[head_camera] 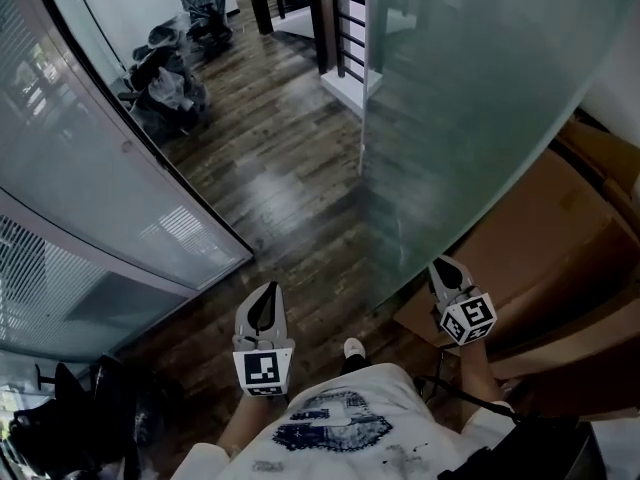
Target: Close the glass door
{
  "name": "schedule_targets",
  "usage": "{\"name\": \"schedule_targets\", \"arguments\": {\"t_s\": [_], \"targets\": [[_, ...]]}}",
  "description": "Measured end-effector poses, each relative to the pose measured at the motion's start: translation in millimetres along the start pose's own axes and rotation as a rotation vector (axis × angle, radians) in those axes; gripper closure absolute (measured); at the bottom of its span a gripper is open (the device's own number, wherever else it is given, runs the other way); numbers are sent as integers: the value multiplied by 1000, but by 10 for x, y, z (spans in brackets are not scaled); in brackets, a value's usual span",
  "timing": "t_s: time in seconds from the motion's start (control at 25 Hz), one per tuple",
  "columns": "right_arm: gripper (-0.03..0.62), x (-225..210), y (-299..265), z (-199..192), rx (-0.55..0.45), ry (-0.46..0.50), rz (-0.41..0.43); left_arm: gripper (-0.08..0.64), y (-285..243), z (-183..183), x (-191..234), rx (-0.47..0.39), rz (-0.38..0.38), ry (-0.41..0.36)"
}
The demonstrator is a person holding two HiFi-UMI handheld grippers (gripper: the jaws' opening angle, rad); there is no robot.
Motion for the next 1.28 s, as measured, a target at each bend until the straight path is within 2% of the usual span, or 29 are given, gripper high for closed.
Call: {"name": "schedule_targets", "arguments": {"t_s": [0.24,0.4,0.44,0.6,0.68,1.0,1.28], "targets": [[584,22,-165,-68,20,21,50,558,-292,116,-139,-16,-29,-22],[579,41,-220,-118,53,27,118,558,-445,208,-270,-22,-63,-32],[550,48,-232,-138,62,22,141,557,-479,222,-304,-22,-72,-34],[520,41,-294,-191,81,19,230,557,-605,288,-450,-24,-91,-48],[484,30,-337,-191,83,20,269,557,-647,321,-499,-27,-88,-58],[426,91,-489,-124,83,20,421,557,-668,318,-443,-18,-25,-65],[408,150,-515,-108,149,49,554,557,-665,302,-430,-5,-8,-65]]}}
Point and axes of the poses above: the fingertips, and each gripper's own axes: y backward along the fingers, x to its left, z out of its top, the point moved 1 cm from there along y, backward along the fingers, and after that the axes turned 2 degrees about -y, right-handed, at the moved point
